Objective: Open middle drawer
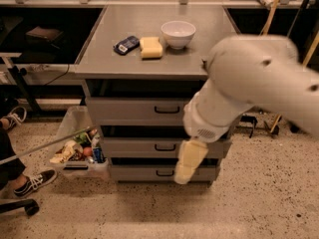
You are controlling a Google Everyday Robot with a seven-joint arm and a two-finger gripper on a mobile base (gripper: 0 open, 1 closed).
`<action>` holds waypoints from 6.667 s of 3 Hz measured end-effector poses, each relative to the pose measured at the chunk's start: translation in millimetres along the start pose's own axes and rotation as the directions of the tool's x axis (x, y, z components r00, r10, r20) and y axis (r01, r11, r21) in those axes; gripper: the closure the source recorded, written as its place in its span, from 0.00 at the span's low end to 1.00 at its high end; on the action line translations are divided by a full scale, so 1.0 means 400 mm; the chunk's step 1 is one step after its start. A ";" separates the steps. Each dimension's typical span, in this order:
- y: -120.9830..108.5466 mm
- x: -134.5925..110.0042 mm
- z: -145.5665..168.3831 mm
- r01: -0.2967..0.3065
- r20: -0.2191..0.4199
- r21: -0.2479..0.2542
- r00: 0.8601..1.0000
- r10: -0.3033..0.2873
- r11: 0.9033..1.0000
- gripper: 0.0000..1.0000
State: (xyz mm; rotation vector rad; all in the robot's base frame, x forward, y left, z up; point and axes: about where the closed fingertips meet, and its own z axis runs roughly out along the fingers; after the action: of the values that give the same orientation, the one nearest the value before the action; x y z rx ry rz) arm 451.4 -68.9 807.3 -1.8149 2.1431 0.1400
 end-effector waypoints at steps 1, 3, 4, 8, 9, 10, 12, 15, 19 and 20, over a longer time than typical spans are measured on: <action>-0.037 -0.066 0.202 -0.042 0.020 0.014 0.999 0.042 0.999 0.00; -0.182 -0.150 0.364 -0.161 0.064 0.087 0.986 0.156 0.983 0.00; -0.197 -0.109 0.384 -0.175 0.049 0.095 0.984 0.171 0.980 0.00; -0.300 0.240 0.537 -0.397 0.119 0.130 0.916 0.383 0.909 0.00; -0.361 0.308 0.653 -0.471 0.161 0.203 0.881 0.446 0.858 0.00; -0.404 0.293 0.647 -0.509 0.233 0.238 0.857 0.460 0.827 0.00; -0.413 0.272 0.721 -0.432 0.227 0.255 0.897 0.380 0.865 0.00; -0.439 0.286 0.789 -0.408 0.215 0.256 0.908 0.360 0.876 0.00; -0.603 0.391 0.964 -0.376 0.182 0.257 0.924 0.337 0.890 0.42; -0.603 0.391 0.964 -0.376 0.182 0.256 0.924 0.337 0.890 0.65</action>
Offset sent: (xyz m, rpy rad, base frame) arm 0.1997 0.1140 -0.1407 0.1317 -0.1273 -0.2927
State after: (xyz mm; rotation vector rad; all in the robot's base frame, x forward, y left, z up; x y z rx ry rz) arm 736.0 -151.3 428.5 -1.2053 2.2449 0.0300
